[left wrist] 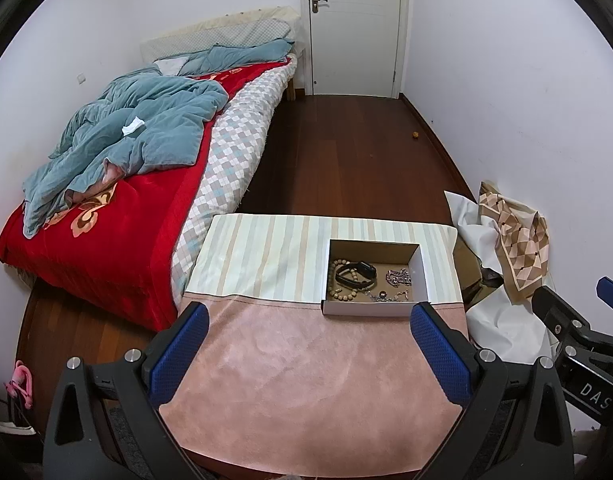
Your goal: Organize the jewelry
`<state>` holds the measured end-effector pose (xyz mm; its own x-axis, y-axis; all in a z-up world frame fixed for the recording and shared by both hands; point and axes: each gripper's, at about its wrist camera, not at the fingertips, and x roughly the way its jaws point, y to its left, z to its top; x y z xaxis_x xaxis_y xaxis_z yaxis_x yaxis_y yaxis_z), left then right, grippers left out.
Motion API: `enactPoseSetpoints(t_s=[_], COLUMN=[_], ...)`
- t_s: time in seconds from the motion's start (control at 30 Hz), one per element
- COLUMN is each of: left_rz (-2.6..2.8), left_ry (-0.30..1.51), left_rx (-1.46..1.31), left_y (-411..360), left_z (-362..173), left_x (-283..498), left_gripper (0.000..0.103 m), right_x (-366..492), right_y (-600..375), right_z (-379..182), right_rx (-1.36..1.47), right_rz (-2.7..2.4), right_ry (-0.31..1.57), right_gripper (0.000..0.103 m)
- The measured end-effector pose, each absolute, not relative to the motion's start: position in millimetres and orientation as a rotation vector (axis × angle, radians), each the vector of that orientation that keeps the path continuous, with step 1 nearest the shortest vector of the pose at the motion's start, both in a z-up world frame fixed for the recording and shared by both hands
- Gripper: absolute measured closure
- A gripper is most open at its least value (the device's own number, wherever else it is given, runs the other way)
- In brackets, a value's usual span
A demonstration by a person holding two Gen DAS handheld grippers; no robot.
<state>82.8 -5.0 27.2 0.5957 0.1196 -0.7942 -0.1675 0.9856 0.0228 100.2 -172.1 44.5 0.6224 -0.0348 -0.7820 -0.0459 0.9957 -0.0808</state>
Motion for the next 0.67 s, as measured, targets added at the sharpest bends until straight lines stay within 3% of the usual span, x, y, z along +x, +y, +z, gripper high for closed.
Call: enactPoseSetpoints(t_s=[0.67], left_rz=[0.166], left_ry=[0.915], left_rx=[-0.063], left_y=[-6.4], left_z=[20.9], left_x=[84.8], left_gripper=[0.000], right_x=[99.7], right_y=[-170.4], right_z=[40.7], right_rx=[-0.103], right_rz=[0.015], right_ry=[0.907], right_gripper=[0.000])
